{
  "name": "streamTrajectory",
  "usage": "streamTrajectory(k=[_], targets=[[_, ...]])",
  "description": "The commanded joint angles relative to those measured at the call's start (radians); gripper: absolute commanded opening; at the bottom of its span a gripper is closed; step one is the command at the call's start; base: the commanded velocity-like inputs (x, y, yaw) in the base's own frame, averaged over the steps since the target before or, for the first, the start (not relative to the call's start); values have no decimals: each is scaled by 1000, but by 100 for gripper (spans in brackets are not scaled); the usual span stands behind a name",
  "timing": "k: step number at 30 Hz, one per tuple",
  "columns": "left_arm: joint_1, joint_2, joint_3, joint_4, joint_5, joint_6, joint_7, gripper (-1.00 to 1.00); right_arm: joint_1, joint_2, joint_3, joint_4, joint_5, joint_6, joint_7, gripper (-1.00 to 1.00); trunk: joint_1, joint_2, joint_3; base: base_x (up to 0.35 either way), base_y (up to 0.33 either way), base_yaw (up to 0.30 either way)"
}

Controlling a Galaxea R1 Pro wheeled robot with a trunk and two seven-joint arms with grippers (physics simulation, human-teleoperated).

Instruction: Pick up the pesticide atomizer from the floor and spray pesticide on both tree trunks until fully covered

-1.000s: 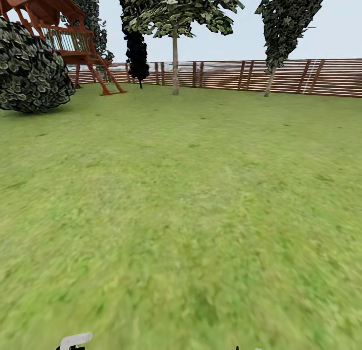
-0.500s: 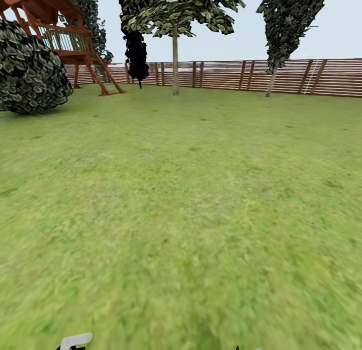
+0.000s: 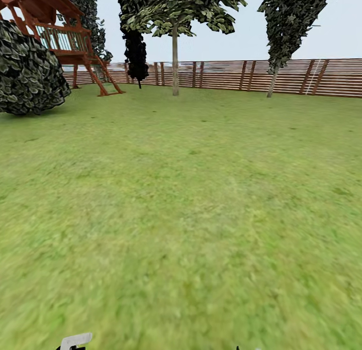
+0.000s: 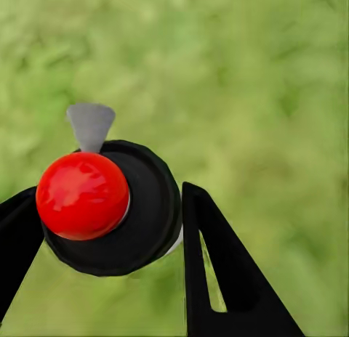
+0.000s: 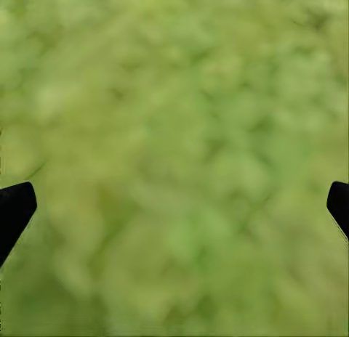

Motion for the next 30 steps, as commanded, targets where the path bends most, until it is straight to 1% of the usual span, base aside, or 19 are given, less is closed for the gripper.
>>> streamTrajectory(k=[1,30], targets=[[0,0,0,0,0,1,0,-100,0,0,0,0,0,0,0,100,0,0,0,339,0,0],[0,0,0,0,0,-1,0,-100,0,0,0,0,0,0,0,100,0,0,0,339,0,0]])
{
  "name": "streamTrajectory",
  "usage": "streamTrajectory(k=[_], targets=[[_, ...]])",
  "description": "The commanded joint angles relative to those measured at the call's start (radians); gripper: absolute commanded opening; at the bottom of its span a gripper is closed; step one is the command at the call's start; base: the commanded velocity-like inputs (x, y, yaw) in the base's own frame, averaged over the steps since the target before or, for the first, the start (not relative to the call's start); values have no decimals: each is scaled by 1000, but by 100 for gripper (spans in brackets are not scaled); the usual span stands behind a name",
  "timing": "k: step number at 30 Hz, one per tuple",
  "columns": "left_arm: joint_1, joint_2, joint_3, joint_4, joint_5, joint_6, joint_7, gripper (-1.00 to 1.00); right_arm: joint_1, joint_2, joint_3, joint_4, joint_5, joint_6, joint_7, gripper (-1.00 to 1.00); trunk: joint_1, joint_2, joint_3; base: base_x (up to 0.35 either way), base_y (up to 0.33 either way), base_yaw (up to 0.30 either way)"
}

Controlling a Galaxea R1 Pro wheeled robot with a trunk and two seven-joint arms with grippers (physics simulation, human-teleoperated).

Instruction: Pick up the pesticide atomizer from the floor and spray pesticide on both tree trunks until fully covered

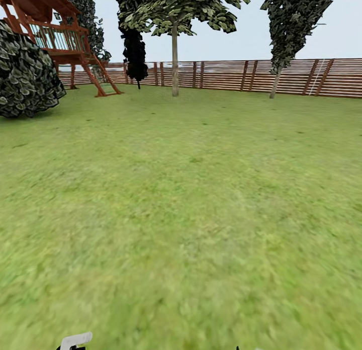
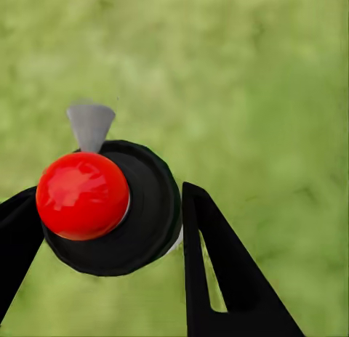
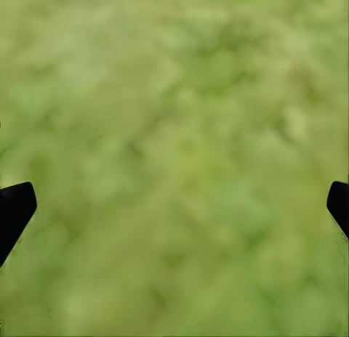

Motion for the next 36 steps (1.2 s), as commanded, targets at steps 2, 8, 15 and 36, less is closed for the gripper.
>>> streamTrajectory(k=[2,8,15,36], targets=[[0,0,0,0,0,0,0,-100,0,0,0,0,0,0,0,100,0,0,0,339,0,0],[0,0,0,0,0,0,0,-100,0,0,0,0,0,0,0,100,0,0,0,339,0,0],[0,0,0,0,0,0,0,-100,0,0,0,0,0,0,0,100,0,0,0,339,0,0],[0,0,0,0,0,1,0,-100,0,0,0,0,0,0,0,100,0,0,0,339,0,0]])
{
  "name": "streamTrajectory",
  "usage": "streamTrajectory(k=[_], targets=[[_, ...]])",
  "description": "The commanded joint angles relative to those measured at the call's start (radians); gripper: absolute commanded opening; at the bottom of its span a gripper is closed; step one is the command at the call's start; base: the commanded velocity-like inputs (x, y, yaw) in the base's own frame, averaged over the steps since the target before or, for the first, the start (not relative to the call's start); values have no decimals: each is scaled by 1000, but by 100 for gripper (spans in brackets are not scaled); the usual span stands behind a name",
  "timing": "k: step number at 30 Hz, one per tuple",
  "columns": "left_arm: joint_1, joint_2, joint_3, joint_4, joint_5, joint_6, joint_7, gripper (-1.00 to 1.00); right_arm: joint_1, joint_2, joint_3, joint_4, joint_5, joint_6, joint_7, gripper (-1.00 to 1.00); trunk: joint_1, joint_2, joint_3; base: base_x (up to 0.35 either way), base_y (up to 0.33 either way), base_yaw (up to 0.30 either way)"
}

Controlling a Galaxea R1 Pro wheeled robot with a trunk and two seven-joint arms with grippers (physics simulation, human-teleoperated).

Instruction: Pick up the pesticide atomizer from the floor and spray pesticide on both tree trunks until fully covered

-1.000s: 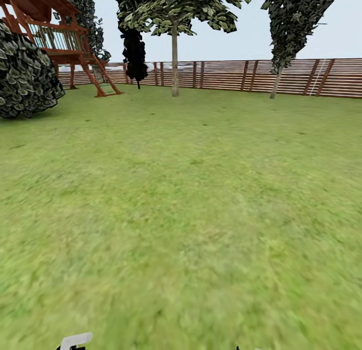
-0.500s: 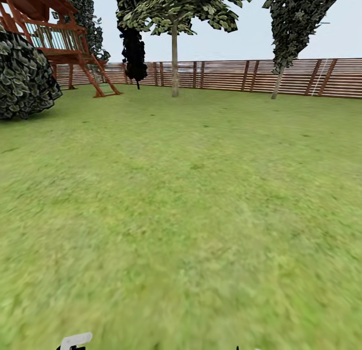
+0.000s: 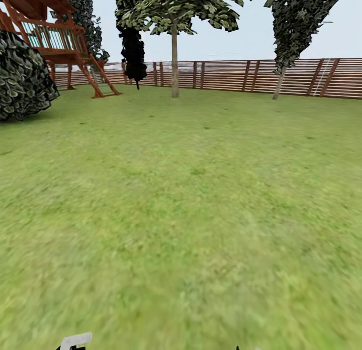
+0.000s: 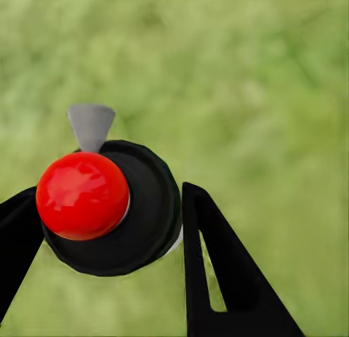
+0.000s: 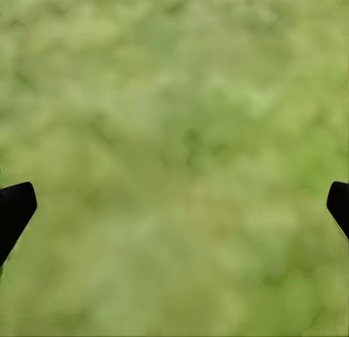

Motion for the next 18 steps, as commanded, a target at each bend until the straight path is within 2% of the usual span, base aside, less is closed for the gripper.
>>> streamTrajectory(k=[1,18], targets=[[0,0,0,0,0,0,0,-100,0,0,0,0,0,0,0,100,0,0,0,339,0,0],[0,0,0,0,0,-1,0,-100,0,0,0,0,0,0,0,100,0,0,0,339,0,0]])
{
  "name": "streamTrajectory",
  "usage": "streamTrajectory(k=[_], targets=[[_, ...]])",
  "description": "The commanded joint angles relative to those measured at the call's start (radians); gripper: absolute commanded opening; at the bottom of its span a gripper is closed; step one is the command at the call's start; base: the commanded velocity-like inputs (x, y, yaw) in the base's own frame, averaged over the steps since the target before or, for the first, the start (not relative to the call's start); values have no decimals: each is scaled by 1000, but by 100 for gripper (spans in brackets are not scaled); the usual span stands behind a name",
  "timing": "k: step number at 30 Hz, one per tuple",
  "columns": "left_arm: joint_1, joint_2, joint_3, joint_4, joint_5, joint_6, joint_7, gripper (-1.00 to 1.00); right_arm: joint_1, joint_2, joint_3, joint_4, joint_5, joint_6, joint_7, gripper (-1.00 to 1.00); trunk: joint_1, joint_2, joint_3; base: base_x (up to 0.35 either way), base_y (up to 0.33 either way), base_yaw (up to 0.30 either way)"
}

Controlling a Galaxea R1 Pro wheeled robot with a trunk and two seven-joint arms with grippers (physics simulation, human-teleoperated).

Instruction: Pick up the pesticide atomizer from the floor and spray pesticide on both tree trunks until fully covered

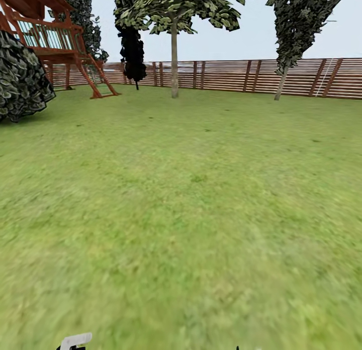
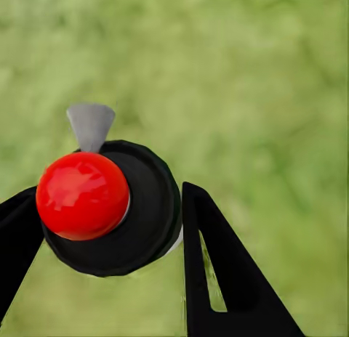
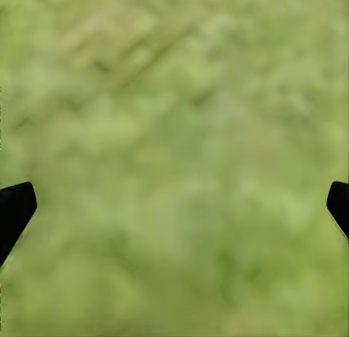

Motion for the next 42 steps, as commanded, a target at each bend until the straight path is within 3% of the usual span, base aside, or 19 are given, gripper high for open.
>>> streamTrajectory(k=[1,42], targets=[[0,0,0,0,0,0,0,-100,0,0,0,0,0,0,0,100,0,0,0,339,0,0],[0,-11,2,0,0,-1,0,-100,0,0,0,0,0,0,0,100,0,0,0,339,0,0]])
